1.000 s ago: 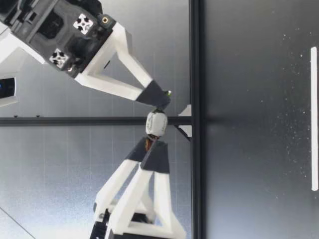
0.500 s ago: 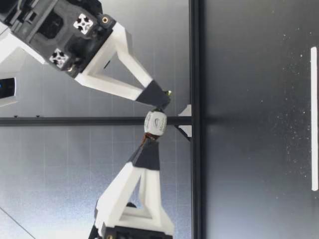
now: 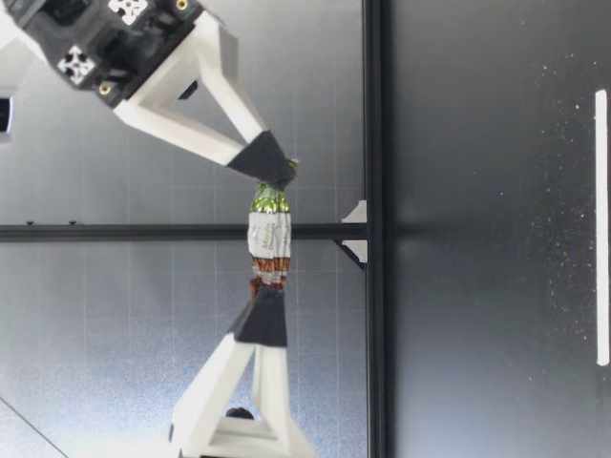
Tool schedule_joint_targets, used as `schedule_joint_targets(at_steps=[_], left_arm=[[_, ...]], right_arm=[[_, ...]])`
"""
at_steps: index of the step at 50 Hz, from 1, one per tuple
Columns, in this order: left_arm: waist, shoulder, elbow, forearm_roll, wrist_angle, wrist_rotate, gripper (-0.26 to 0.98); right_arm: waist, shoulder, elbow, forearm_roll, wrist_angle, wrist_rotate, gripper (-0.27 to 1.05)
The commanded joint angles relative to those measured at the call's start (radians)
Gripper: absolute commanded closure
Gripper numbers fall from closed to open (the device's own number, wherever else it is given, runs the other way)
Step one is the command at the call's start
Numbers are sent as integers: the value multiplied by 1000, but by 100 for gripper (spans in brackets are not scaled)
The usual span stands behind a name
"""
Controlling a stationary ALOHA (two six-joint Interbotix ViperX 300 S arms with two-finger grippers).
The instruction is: Pick up the candy and unwrap it.
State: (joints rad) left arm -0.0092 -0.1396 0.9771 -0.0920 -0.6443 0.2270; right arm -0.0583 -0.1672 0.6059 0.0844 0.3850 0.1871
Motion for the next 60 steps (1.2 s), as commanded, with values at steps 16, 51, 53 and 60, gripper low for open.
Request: schedule_joint_targets(at_steps=[16,51,53,60], left_arm=[[3,29,-64,-6,-3,0,90],[3,-2,-15,-41,-3,0,90],[3,-5,-14,-41,-3,0,90],[3,3,-26,-41,-3,0,90]], right_arm=[[3,-3,-37,-20,-57,-9,95],[3,-25,20,-6,-61,18,95],[3,-23,18,-6,-63,17,95],[3,-9,11,-8,-94,12,94]])
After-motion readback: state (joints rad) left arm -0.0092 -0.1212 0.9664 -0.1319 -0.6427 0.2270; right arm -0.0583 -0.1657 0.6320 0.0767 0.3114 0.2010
